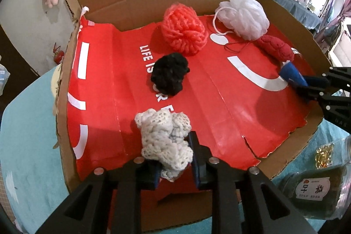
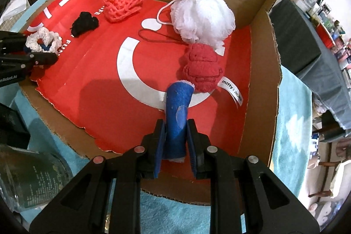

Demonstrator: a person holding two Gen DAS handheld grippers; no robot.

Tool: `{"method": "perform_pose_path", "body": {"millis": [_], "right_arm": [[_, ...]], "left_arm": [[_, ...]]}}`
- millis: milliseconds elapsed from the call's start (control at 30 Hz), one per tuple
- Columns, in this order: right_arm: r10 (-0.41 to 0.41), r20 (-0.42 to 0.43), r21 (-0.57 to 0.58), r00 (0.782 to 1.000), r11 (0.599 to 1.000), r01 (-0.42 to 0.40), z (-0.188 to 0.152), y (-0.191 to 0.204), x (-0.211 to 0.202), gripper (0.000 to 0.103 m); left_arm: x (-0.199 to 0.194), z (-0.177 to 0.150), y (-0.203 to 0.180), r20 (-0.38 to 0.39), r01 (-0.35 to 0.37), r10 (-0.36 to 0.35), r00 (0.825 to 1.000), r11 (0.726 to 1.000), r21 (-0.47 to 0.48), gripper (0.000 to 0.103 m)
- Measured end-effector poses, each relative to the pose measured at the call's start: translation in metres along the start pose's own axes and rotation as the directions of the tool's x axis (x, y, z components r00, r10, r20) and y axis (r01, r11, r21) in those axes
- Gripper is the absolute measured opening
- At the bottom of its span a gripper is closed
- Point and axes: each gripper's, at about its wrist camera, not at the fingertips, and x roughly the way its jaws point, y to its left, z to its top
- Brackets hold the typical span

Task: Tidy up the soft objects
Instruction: 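Open both tools to release the scrunchie and blue roll in the box, then withdraw both tools from the box back over the table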

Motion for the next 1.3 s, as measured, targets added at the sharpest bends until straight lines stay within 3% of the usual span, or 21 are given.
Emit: {"method": "perform_pose_path", "body": {"millis": [100, 300, 400, 567, 633, 767, 1000, 1100, 1200, 1300], "right_arm": [[-0.010, -0.001, -0.012, 1.000, 1.000, 0.010, 0.000, 0.003, 0.001, 0.020], [-0.015, 0.005, -0.022, 1.000, 1.000, 0.015, 0.000, 0.008, 0.003, 0.022], [-0.002, 0.009, -0.013, 1.000, 1.000, 0.002, 0.000, 0.007, 0.000, 0.025], [0.045, 0.038, -0.012, 0.998, 0.999, -0.045, -0.001, 0.011, -0.013, 0.049], [0.016, 0.068, -0.014, 0.998, 1.000, -0.015, -0.001, 0.013, -0.023, 0.060], [0.013, 0.121, 0.015, 0.993, 1.000, -0.015, -0.002, 0.010, -0.050, 0.063], [0.003, 0.263, 0.061, 0.965, 0.998, -0.020, -0.015, 0.010, -0.121, 0.075], [0.006, 0.344, 0.092, 0.939, 0.995, -0.040, -0.028, 0.013, -0.154, 0.076], [0.007, 0.427, 0.111, 0.904, 0.992, -0.060, -0.046, 0.019, -0.187, 0.086], [-0.006, 0.499, 0.114, 0.866, 0.992, -0.059, -0.066, 0.030, -0.213, 0.086]], "left_arm": [[-0.001, -0.002, -0.001, 0.005, 0.005, -0.005, 1.000, 1.000, -0.001, 0.035], [-0.014, -0.004, -0.005, 0.034, 0.010, -0.010, 0.999, 1.000, -0.001, 0.045], [-0.025, -0.007, -0.007, 0.070, 0.013, -0.014, 0.997, 1.000, 0.006, 0.059], [-0.049, -0.014, -0.009, 0.131, 0.024, -0.023, 0.991, 1.000, -0.002, 0.068], [-0.060, -0.016, -0.008, 0.165, 0.029, -0.026, 0.986, 0.999, -0.015, 0.074], [-0.085, -0.023, -0.011, 0.243, 0.030, -0.020, 0.970, 0.999, -0.036, 0.083], [-0.151, -0.047, -0.021, 0.415, 0.010, 0.024, 0.910, 0.997, -0.080, 0.096], [-0.180, -0.063, -0.030, 0.479, -0.013, 0.057, 0.876, 0.995, -0.096, 0.100], [-0.202, -0.079, -0.040, 0.524, -0.008, 0.058, 0.850, 0.995, -0.098, 0.103], [-0.223, -0.101, -0.051, 0.575, -0.007, 0.072, 0.815, 0.993, -0.114, 0.103]]}}
